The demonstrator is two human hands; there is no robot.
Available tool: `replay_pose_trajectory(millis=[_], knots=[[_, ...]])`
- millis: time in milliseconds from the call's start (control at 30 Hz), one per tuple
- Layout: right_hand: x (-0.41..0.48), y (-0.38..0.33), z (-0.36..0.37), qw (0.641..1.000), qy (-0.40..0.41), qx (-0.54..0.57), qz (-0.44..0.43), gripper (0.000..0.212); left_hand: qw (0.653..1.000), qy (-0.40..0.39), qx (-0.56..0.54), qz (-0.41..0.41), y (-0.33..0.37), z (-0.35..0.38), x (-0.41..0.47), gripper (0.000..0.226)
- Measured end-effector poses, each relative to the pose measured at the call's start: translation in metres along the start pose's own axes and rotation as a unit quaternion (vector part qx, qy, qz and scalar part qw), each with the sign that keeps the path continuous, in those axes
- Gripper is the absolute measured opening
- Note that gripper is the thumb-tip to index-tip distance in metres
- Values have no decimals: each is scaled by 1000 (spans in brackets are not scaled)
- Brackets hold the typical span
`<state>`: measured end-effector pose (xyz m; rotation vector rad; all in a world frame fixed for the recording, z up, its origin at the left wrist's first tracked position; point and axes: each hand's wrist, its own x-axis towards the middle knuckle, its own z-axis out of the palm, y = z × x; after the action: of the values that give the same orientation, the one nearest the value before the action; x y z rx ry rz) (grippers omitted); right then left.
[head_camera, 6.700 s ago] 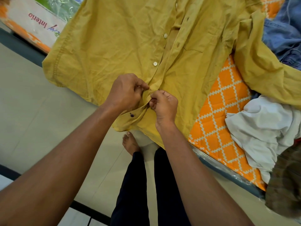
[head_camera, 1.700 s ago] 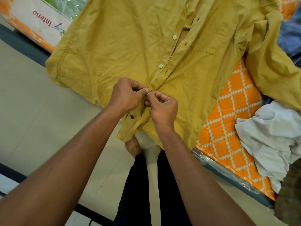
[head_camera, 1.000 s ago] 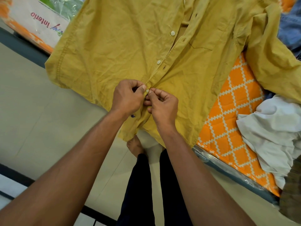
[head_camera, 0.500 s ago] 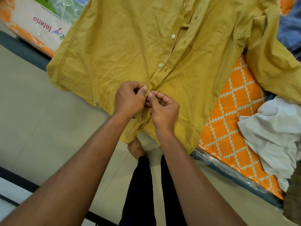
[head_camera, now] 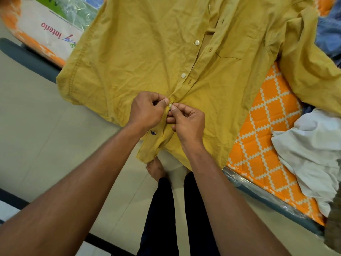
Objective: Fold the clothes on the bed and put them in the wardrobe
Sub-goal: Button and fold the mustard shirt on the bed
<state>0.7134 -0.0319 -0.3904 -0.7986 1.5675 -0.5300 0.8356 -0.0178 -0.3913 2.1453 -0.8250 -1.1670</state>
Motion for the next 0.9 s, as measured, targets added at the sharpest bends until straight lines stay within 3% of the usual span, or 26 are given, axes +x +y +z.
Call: replay_pose_trajectory(millis=[200,433,567,900], knots=[[2,-2,1,999,-12,-37,-11,9,1000,-3,3,25,-4,1,1,13],[8,-2,7,993,-11,-116,-24,23,999,-3,-1,33,-7,1,1,11],[8,0,11,993,24,-111,-26,10,999,-3,-15,29,-8,-1,1,10],[-7,14,23,991,105,-25,-73,4,996,74,2,47,-5,8,-11,11]])
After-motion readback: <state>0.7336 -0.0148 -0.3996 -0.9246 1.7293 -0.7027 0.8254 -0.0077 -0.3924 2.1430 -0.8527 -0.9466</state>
